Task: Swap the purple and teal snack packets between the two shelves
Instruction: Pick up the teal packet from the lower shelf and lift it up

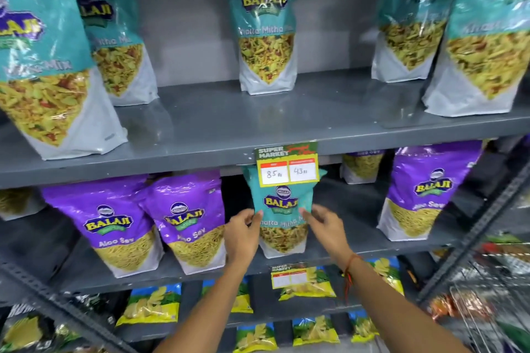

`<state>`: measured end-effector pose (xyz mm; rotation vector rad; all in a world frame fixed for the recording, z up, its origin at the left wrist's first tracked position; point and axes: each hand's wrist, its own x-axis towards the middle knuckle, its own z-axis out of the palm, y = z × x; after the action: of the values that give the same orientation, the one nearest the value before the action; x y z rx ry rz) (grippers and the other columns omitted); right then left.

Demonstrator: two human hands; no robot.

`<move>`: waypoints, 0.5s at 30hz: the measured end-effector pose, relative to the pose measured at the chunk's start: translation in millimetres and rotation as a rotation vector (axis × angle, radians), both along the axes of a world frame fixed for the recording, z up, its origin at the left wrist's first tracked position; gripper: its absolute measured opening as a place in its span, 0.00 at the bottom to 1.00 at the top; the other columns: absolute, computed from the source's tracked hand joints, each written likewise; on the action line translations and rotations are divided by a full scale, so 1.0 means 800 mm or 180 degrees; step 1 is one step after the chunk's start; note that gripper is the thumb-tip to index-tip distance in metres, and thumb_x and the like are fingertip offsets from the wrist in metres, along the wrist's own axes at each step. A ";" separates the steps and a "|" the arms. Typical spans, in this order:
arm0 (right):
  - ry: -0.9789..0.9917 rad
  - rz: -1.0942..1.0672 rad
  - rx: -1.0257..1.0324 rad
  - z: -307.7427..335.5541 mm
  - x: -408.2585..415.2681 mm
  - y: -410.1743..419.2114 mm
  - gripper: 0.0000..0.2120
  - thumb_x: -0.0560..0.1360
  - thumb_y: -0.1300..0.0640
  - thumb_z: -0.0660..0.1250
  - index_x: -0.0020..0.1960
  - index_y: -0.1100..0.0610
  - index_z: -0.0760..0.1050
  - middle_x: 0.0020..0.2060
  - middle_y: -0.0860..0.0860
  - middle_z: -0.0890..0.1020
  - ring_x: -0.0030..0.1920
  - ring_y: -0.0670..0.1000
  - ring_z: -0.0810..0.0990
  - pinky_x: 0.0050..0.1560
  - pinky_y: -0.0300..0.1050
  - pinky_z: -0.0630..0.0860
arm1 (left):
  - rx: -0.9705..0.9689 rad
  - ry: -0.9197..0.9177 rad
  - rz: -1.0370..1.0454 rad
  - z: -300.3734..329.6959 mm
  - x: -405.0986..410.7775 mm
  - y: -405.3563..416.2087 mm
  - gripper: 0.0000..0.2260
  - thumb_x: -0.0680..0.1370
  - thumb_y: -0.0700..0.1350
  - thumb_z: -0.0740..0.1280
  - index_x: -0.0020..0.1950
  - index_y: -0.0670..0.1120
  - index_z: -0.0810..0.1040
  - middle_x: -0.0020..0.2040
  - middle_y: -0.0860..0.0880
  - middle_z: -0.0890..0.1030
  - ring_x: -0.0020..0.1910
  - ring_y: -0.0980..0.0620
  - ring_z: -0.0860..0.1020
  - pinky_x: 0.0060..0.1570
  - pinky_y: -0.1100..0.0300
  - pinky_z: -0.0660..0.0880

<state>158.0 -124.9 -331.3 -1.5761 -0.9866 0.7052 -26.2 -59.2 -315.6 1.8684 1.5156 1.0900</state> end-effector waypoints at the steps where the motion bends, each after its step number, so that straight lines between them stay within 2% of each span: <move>1: -0.0171 -0.0112 0.0066 -0.004 0.001 0.000 0.07 0.78 0.53 0.69 0.45 0.53 0.84 0.40 0.46 0.87 0.40 0.37 0.84 0.37 0.25 0.73 | -0.0004 -0.0006 0.0023 0.001 0.000 -0.002 0.12 0.77 0.52 0.66 0.43 0.45 0.83 0.37 0.51 0.84 0.33 0.58 0.77 0.28 0.68 0.65; 3: -0.0597 -0.0410 0.0172 -0.011 0.002 0.000 0.10 0.78 0.54 0.69 0.39 0.55 0.84 0.34 0.47 0.85 0.36 0.41 0.82 0.34 0.30 0.71 | -0.0006 -0.0035 0.0057 0.000 0.000 -0.008 0.12 0.77 0.52 0.67 0.40 0.45 0.83 0.33 0.53 0.82 0.30 0.61 0.75 0.27 0.64 0.65; 5: -0.0826 -0.0475 0.0210 -0.015 0.000 -0.005 0.14 0.77 0.54 0.70 0.34 0.58 0.81 0.27 0.47 0.80 0.31 0.41 0.77 0.33 0.40 0.69 | 0.0057 -0.0107 0.0059 -0.005 -0.004 -0.018 0.14 0.77 0.52 0.67 0.36 0.45 0.82 0.30 0.51 0.81 0.29 0.56 0.76 0.28 0.58 0.67; 6: -0.0917 -0.0479 0.0221 -0.015 -0.002 -0.011 0.18 0.77 0.54 0.70 0.31 0.60 0.76 0.23 0.49 0.74 0.28 0.42 0.72 0.31 0.44 0.66 | 0.0091 -0.0152 0.0057 -0.008 -0.008 -0.025 0.14 0.76 0.52 0.68 0.35 0.45 0.81 0.29 0.49 0.81 0.29 0.53 0.77 0.28 0.55 0.68; 8: -0.1083 -0.0456 0.0303 -0.012 -0.011 -0.031 0.23 0.77 0.54 0.69 0.29 0.62 0.65 0.22 0.51 0.63 0.26 0.44 0.61 0.29 0.44 0.58 | 0.0156 -0.0255 0.0006 -0.017 -0.020 -0.043 0.15 0.76 0.52 0.68 0.34 0.44 0.79 0.28 0.46 0.79 0.28 0.50 0.76 0.28 0.52 0.69; 10: -0.1189 -0.0384 0.0392 -0.009 -0.019 -0.055 0.25 0.77 0.55 0.69 0.29 0.59 0.59 0.23 0.49 0.59 0.26 0.46 0.58 0.29 0.41 0.54 | 0.0242 -0.0352 -0.0083 -0.020 -0.032 -0.067 0.15 0.77 0.52 0.67 0.33 0.46 0.78 0.27 0.45 0.78 0.27 0.49 0.75 0.26 0.56 0.66; 12: -0.1186 -0.0332 0.0408 -0.005 -0.025 -0.078 0.25 0.78 0.53 0.69 0.29 0.58 0.59 0.23 0.49 0.60 0.26 0.46 0.58 0.29 0.43 0.56 | 0.0314 -0.0507 -0.0109 -0.016 -0.042 -0.095 0.12 0.77 0.49 0.68 0.33 0.50 0.78 0.25 0.48 0.77 0.27 0.51 0.74 0.25 0.62 0.63; 13: -0.1167 -0.0306 0.0437 -0.002 -0.027 -0.088 0.24 0.77 0.52 0.68 0.29 0.59 0.62 0.22 0.49 0.62 0.26 0.46 0.60 0.29 0.45 0.59 | 0.0364 -0.0604 -0.0109 -0.010 -0.047 -0.109 0.12 0.76 0.47 0.70 0.32 0.52 0.77 0.25 0.50 0.76 0.26 0.54 0.73 0.26 0.65 0.61; 15: -0.1143 -0.0281 0.0637 0.011 -0.032 -0.109 0.22 0.76 0.48 0.67 0.31 0.62 0.73 0.23 0.53 0.74 0.28 0.50 0.71 0.31 0.50 0.70 | 0.0509 -0.0821 -0.0132 0.005 -0.055 -0.135 0.11 0.75 0.47 0.71 0.32 0.55 0.77 0.27 0.55 0.76 0.27 0.60 0.72 0.28 0.71 0.63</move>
<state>132.7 -212.3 -322.8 -1.5867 -1.1999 0.2548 -70.3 -166.9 -311.7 1.7711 1.2714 1.4079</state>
